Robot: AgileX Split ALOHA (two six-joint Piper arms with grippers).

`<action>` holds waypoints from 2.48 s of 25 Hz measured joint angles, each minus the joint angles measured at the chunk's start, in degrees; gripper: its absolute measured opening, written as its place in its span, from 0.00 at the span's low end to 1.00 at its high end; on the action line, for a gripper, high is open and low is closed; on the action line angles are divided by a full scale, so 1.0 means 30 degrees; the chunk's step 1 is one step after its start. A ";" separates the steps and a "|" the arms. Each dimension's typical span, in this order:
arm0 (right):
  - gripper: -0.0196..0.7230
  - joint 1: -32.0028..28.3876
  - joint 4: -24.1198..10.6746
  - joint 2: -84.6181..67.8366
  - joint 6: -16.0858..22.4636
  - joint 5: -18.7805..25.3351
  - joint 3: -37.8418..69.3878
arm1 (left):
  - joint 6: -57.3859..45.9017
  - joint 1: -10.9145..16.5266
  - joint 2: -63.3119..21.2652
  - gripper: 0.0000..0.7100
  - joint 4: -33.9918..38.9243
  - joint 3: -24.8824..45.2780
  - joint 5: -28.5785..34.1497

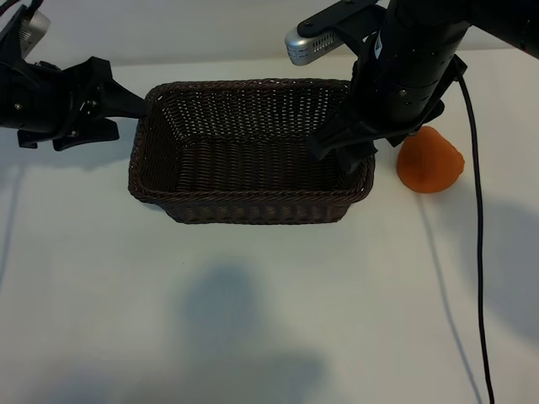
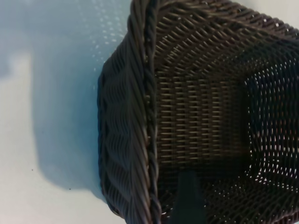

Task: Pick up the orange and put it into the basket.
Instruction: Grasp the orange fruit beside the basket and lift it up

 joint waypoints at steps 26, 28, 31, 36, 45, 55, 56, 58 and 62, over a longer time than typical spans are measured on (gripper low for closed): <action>0.79 -0.4332 -0.0778 -0.0332 0.1406 -0.1806 0.0000 | 0.0675 0.0000 -0.2609 0.84 0.0097 0.0000 0.0338; 0.79 -0.4620 -0.0598 -0.0332 0.1215 -0.2370 0.0000 | 0.0675 0.0000 -0.2609 0.84 0.0097 0.0000 0.0338; 0.79 -0.4837 -0.0566 -0.0332 0.0882 -0.3156 0.0000 | 0.0675 0.0000 -0.2609 0.84 0.0097 0.0000 0.0338; 0.79 -0.5430 -0.0505 0.0566 0.0419 -0.3726 0.0000 | 0.0675 0.0000 -0.2609 0.84 0.0064 0.0000 0.0338; 0.79 -0.5884 -0.0431 0.3093 -0.0018 -0.4405 0.0000 | 0.0675 0.0000 -0.2609 0.84 -0.0410 0.0000 0.0280; 0.79 -0.5943 -0.0306 0.4645 -0.0839 -0.5107 0.0000 | 0.0675 0.0000 -0.2609 0.84 -0.0425 0.0000 0.0183; 0.79 -0.5943 -0.0306 0.4776 -0.0839 -0.5170 0.0000 | 0.0675 0.0000 -0.2609 0.84 -0.0425 0.0000 0.0186; 0.79 -0.5943 -0.0350 0.5014 -0.0964 -0.5170 0.0000 | 0.0675 0.0000 -0.2609 0.84 -0.0425 0.0000 0.0162; 0.79 -0.6105 -0.0366 0.5691 -0.1032 -0.5170 0.0000 | 0.0675 0.0000 -0.2609 0.83 -0.0425 0.0000 0.0122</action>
